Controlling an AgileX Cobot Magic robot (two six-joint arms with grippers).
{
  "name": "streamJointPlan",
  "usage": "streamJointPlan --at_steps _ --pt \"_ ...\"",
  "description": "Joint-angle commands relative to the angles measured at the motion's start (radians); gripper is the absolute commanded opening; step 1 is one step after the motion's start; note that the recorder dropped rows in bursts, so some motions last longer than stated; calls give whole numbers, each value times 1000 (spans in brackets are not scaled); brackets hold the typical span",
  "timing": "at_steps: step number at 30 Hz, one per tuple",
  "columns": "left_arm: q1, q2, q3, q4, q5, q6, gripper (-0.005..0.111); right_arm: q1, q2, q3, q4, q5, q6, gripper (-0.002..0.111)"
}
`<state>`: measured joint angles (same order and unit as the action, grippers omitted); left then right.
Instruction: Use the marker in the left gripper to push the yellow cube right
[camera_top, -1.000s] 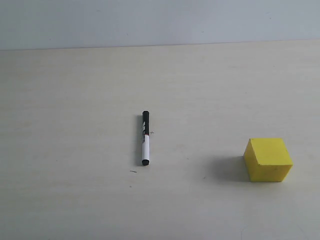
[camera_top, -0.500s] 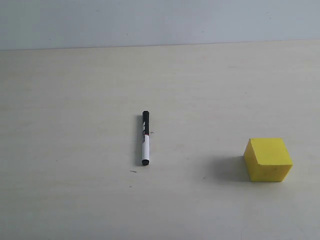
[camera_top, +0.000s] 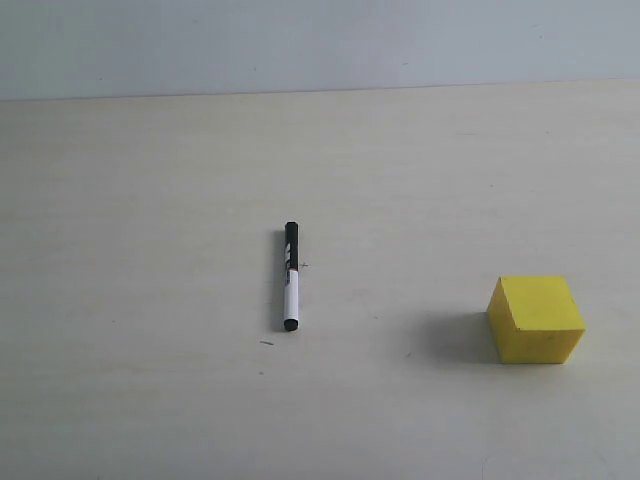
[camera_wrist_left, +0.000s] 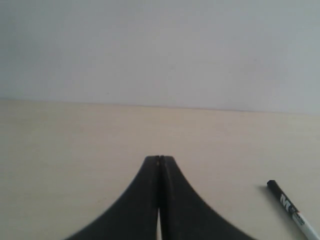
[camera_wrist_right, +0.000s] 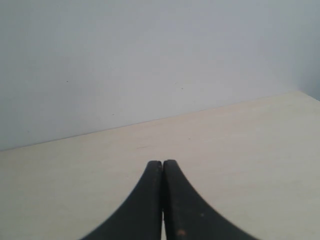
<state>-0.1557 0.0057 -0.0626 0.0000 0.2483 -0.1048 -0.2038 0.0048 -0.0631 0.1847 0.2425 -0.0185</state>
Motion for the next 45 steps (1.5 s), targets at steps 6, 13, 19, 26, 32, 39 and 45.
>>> streamJointPlan --at_steps 6,13,19,26,32,39,45 --pt "9 -6 63 0 36 7 0 -5 -5 6 -1 -5 -9 0" --pt "9 -6 63 0 70 16 0 -5 -5 6 -1 -5 -9 0" --pt "9 -6 63 0 70 16 0 -5 -5 6 -1 -5 -9 0" --pt "9 -6 63 0 70 16 0 -5 -5 6 -1 -5 -9 0" --pt "9 -6 63 0 70 16 0 -5 -5 6 -1 -5 -9 0" --pt "9 -6 63 0 70 18 0 -5 -5 6 -1 -5 -9 0" --pt "9 -6 63 0 70 18 0 -5 -5 6 -1 -5 -9 0"
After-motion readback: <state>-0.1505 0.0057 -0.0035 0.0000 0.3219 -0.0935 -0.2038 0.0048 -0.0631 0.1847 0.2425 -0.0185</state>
